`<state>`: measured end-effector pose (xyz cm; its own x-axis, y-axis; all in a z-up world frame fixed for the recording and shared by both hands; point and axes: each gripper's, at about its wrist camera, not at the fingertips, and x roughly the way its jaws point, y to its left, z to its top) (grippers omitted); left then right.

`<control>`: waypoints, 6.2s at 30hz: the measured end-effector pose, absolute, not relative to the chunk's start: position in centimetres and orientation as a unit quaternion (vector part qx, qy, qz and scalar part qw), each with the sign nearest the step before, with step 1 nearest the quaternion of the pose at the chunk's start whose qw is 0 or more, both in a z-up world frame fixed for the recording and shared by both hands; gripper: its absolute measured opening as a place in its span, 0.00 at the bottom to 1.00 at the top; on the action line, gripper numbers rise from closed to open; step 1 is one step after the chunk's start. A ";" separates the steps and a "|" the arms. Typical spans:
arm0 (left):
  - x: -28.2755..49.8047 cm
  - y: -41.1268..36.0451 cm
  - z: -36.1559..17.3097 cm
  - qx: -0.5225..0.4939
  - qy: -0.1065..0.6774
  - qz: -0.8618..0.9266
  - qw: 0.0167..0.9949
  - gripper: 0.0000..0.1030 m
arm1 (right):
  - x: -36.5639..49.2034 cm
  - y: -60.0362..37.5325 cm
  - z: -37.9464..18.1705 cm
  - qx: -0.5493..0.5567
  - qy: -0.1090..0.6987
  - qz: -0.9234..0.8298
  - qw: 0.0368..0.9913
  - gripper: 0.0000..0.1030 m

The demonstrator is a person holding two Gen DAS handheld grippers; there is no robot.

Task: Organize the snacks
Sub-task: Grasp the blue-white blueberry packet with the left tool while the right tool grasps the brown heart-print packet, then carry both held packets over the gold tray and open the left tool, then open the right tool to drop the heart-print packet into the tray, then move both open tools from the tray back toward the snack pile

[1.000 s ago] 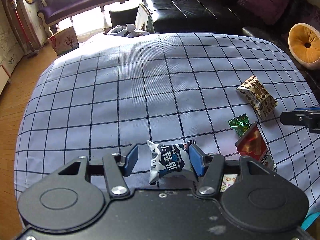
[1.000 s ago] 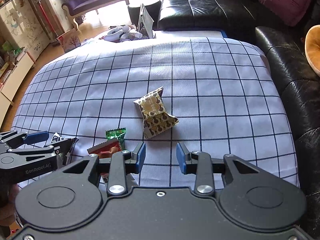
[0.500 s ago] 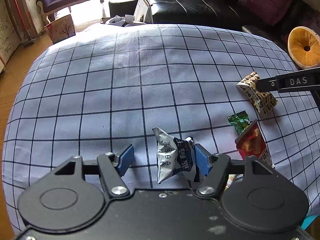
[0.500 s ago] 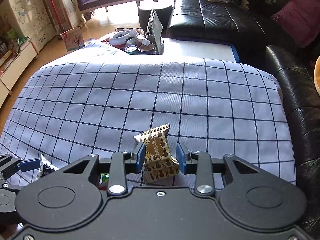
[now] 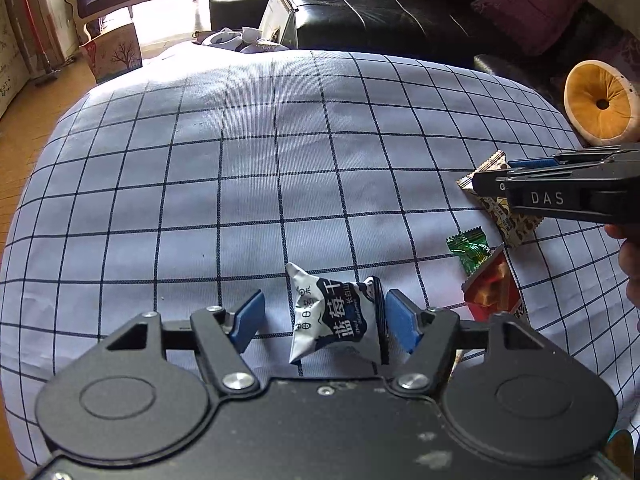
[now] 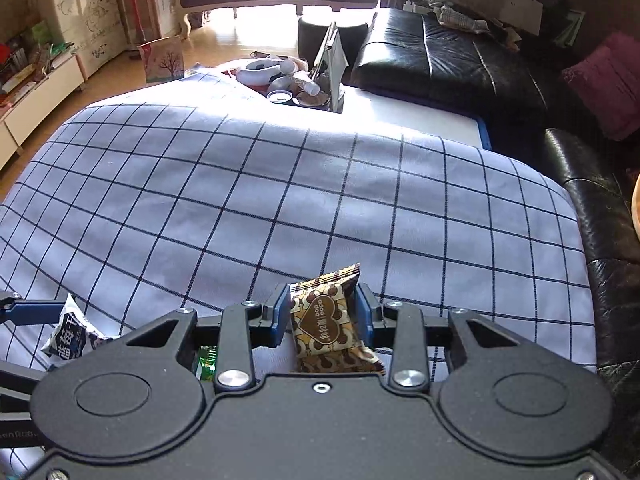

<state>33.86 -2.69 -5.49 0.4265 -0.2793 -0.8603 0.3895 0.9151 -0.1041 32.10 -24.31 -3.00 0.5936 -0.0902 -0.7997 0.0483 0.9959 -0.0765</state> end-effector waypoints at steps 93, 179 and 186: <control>0.2 0.9 -1.4 0.093 0.475 -0.232 0.844 0.52 | -5.4 -17.3 0.6 0.101 0.370 -0.069 0.921 0.40; 6.9 1.0 -0.8 0.139 0.523 -0.150 0.827 0.56 | 1.9 -17.6 -1.5 0.110 0.598 -0.037 0.793 0.43; 6.7 0.6 -1.1 0.147 0.535 -0.160 0.816 0.56 | 1.9 -18.1 -1.5 0.131 0.604 -0.042 0.785 0.43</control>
<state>6.70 0.60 -1.13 0.3751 -0.1042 -0.9211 0.4190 0.9054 0.0683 1.86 -18.13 -1.54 0.2659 0.0915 -0.9596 0.2240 0.9624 0.1538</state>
